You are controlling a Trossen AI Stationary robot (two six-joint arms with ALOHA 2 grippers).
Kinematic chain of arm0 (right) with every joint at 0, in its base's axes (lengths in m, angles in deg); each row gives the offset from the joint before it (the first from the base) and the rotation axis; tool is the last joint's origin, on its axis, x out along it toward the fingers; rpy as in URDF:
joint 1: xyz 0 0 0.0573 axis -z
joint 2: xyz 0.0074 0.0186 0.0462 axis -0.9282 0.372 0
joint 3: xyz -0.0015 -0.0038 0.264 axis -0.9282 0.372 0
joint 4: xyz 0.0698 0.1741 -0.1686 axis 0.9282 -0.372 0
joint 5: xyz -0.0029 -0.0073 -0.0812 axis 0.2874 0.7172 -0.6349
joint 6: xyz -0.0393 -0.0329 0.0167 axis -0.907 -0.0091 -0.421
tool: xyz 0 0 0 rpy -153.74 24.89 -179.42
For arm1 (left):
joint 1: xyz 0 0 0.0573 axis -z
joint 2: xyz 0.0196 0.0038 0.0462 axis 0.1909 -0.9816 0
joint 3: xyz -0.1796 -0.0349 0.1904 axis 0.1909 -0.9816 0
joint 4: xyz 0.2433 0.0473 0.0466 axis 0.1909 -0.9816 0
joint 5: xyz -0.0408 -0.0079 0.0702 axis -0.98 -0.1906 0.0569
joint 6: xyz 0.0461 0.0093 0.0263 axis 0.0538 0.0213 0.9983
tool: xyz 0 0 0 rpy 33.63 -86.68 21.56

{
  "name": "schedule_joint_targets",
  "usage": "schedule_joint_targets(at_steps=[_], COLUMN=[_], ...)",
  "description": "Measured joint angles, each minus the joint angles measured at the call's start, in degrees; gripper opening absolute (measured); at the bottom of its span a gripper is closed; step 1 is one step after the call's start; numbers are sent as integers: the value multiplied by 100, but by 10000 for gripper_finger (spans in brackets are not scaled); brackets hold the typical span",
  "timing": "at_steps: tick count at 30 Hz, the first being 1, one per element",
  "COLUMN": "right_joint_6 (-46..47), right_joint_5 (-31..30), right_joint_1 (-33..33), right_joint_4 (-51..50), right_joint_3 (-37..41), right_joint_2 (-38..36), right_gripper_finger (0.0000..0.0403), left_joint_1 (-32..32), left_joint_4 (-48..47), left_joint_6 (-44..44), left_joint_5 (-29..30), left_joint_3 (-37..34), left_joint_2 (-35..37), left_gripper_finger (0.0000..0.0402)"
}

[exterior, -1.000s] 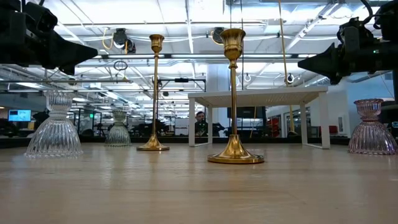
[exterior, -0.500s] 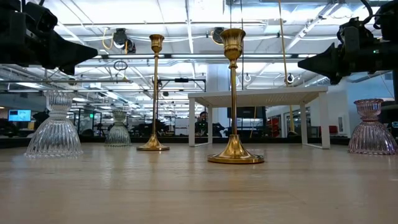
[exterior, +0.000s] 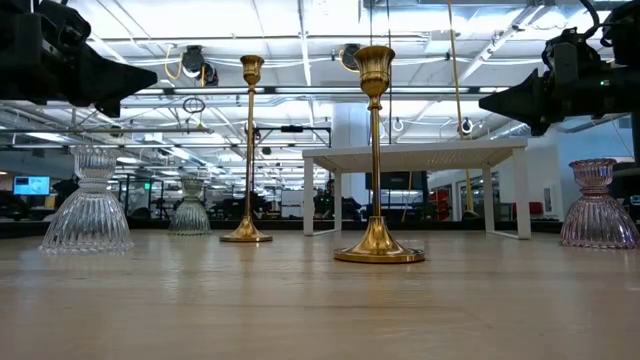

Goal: Pick & Place candle stick holders
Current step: Put the green glass candle holder on the shelf

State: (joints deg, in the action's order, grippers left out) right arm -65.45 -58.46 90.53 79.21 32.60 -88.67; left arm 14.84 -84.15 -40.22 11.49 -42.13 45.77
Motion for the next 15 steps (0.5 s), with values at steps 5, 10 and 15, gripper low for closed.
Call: schedule_joint_targets(at_steps=[5, 10, 15], right_joint_6=[0, 0, 0], right_joint_5=[0, 0, 0], right_joint_1=[0, 0, 0], right_joint_4=[2, 1, 13], right_joint_3=[-2, -1, -2], right_joint_2=[0, 0, 0], right_gripper_finger=[0, 0, 0], left_joint_1=[0, 0, 0], left_joint_4=[77, 232, 196], left_joint_6=[68, -7, -2], left_joint_5=[0, 76, 789], left_joint_3=[0, 0, 0], left_joint_2=[-1, 1, 0], left_gripper_finger=[21, 21, 21])
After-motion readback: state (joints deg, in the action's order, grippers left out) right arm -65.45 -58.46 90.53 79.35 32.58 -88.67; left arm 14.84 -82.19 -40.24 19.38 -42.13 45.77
